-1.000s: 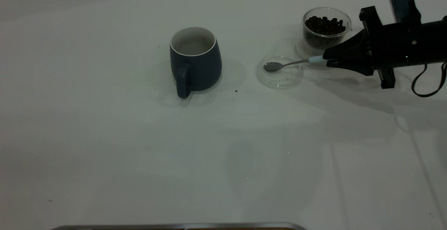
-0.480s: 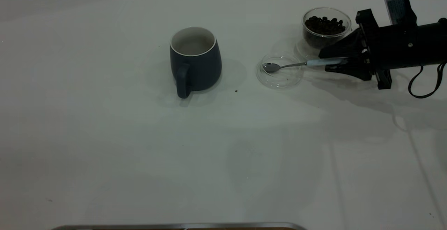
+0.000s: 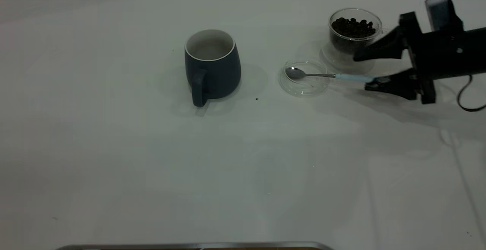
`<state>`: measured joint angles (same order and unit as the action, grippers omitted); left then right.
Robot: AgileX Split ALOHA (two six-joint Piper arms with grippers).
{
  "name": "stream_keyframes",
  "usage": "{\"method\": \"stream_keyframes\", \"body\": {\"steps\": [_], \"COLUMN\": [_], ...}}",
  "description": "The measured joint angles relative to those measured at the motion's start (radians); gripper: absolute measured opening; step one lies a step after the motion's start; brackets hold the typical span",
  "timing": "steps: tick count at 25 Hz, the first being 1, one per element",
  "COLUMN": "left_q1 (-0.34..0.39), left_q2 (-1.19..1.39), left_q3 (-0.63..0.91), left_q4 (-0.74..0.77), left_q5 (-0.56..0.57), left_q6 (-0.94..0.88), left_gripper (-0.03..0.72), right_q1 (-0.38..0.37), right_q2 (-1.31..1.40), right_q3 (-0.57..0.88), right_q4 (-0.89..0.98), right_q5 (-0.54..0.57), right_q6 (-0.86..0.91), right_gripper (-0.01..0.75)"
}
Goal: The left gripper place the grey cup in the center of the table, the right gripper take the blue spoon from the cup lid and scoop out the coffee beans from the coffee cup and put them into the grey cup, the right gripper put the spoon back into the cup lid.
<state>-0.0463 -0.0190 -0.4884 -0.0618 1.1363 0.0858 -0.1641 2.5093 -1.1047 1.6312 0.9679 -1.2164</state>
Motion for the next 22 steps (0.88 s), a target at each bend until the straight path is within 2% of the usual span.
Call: {"method": "stream_keyframes", "body": {"steps": [9, 16, 22], "left_q1": [0.000, 0.000, 0.000], "left_q2": [0.000, 0.000, 0.000], "left_q3": [0.000, 0.000, 0.000], "left_q4": [0.000, 0.000, 0.000], "left_q5": [0.000, 0.000, 0.000], "left_q6": [0.000, 0.000, 0.000], "left_gripper": [0.532, 0.532, 0.532], "right_q1": [-0.015, -0.018, -0.018], "right_q2": [-0.115, -0.429, -0.812], "right_q3": [-0.002, -0.002, 0.004], "right_q4": [-0.237, -0.650, -0.974], "right_q5": [-0.038, -0.067, 0.034], "right_q6": [0.168, 0.583, 0.894], "right_gripper": [0.610, 0.594, 0.590]}}
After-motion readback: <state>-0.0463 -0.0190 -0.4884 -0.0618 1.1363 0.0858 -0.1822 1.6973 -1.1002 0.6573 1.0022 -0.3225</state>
